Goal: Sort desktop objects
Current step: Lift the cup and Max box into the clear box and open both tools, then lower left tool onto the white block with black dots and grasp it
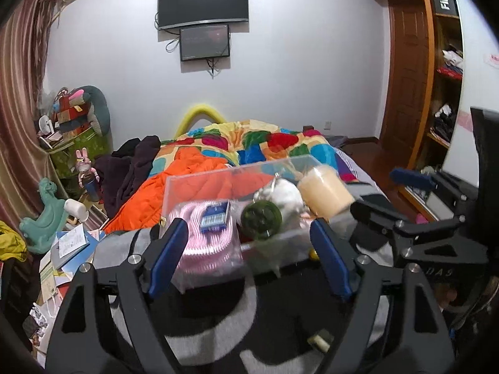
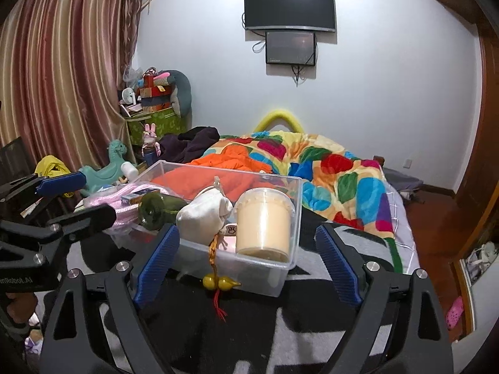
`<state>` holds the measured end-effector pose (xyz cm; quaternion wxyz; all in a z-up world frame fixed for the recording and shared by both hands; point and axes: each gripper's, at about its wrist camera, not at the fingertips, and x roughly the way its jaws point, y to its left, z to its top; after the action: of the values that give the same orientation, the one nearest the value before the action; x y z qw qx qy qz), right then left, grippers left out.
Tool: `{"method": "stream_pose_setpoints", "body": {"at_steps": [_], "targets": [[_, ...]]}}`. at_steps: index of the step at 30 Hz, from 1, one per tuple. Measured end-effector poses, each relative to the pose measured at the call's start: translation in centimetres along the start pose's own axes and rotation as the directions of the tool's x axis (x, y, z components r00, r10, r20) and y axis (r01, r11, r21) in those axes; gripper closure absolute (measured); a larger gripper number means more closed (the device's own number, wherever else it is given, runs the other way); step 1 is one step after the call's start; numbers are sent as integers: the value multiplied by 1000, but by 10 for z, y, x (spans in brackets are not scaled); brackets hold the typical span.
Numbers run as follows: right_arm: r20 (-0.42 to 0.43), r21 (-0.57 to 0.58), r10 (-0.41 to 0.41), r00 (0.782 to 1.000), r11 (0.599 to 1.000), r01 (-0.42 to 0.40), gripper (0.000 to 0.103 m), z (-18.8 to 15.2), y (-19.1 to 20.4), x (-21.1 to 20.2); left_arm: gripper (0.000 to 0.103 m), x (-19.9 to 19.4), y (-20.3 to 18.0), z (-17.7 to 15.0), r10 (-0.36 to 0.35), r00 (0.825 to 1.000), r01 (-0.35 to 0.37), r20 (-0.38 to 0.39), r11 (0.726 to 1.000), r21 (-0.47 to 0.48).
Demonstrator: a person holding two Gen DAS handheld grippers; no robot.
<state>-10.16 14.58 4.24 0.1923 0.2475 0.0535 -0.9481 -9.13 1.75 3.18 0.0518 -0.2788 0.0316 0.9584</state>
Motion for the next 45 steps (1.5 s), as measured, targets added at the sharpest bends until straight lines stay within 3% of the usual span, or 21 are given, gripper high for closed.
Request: {"method": "stream_pose_setpoints", "body": {"at_steps": [4, 12, 25, 31, 37, 42, 45], "targets": [[20, -5, -15, 1000, 1000, 15, 2, -5, 0, -8, 22, -2, -1, -14, -23, 999, 24, -44, 1000, 7], [-13, -5, -10, 1000, 1000, 10, 2, -15, -1, -10, 22, 0, -6, -62, 10, 988, -5, -156, 999, 34], [-124, -4, -19, 992, 1000, 18, 2, -40, -9, 9, 22, 10, -10, -112, -136, 938, 141, -318, 990, -9], [-159, 24, 2, 987, 1000, 1, 2, -43, -11, 21, 22, 11, -22, -116, -137, 938, 161, -317, 986, 49], [-189, -3, -28, 982, 1000, 28, 2, -48, -4, 40, 22, 16, -36, -112, -172, 940, 205, -294, 975, 85], [-213, 3, 25, 977, 1000, -25, 4, -49, 2, 51, 36, 32, -33, -106, -156, 946, 182, -285, 981, 67], [-230, 14, 32, 973, 999, -29, 14, -49, 4, 58, 42, 39, -23, -102, -180, 945, 189, -273, 982, 7]]}}
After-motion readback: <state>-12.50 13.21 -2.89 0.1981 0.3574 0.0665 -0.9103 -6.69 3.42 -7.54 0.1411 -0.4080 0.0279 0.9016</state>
